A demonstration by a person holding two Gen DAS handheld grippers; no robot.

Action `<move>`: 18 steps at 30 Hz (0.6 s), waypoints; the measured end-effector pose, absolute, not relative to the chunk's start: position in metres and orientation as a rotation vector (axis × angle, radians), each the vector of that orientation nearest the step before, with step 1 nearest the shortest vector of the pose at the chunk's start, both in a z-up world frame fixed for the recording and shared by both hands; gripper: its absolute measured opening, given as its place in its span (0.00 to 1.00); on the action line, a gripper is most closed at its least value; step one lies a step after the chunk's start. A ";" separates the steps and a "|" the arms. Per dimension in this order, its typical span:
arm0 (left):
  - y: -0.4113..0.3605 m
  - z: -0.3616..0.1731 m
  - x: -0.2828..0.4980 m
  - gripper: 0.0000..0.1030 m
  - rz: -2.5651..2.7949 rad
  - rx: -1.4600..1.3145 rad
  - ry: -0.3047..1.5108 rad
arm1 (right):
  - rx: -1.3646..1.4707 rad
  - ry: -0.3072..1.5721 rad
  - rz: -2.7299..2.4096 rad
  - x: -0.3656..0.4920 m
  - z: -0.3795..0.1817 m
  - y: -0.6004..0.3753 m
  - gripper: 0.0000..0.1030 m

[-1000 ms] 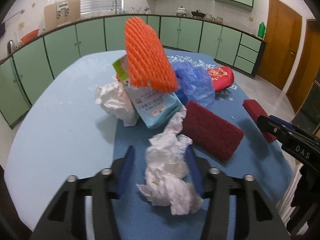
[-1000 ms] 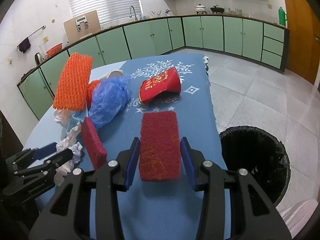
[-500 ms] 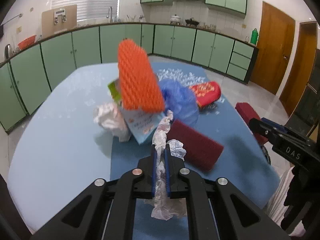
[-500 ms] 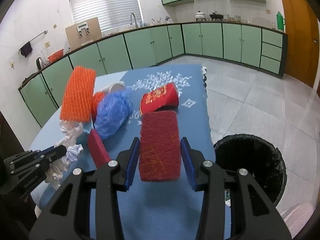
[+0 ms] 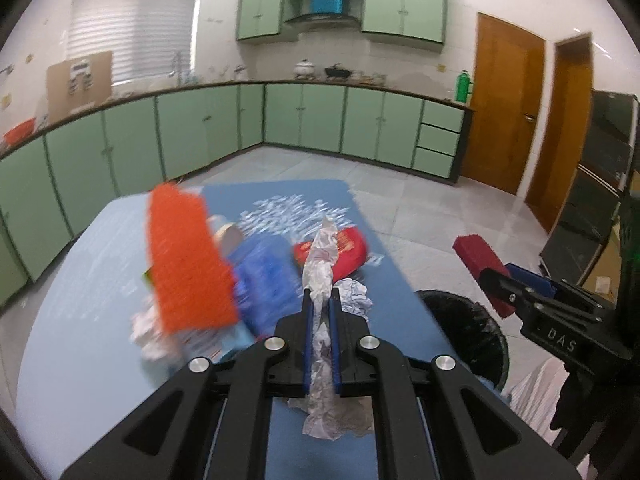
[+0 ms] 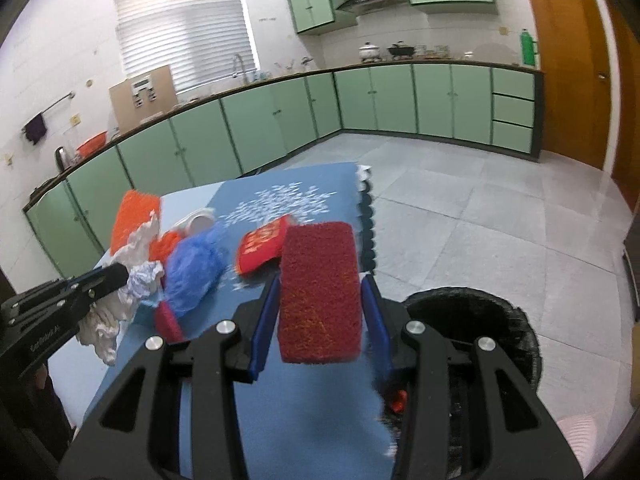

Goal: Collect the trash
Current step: 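Carry the scouring pad and plastic film over the bin and release both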

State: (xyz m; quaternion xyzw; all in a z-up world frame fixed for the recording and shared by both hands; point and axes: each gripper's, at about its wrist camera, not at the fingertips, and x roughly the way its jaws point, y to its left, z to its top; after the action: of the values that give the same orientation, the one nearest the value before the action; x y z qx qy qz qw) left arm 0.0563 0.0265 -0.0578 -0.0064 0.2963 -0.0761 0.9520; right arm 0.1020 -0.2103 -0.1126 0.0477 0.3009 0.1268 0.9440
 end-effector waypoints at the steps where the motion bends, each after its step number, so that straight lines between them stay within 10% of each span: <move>1: 0.020 -0.057 0.060 0.07 -0.167 -0.005 0.598 | 0.096 0.610 0.243 0.102 -0.112 -0.216 0.39; 18: -0.104 -0.074 0.125 0.07 -0.383 0.061 0.608 | 0.110 0.609 0.006 0.112 -0.125 -0.322 0.39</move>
State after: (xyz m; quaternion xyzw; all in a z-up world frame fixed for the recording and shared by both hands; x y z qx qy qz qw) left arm 0.1246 -0.1044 -0.0735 0.0299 0.2972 -0.1874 0.9358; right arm 0.1124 -0.3224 -0.1249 0.0539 0.2997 0.0031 0.9525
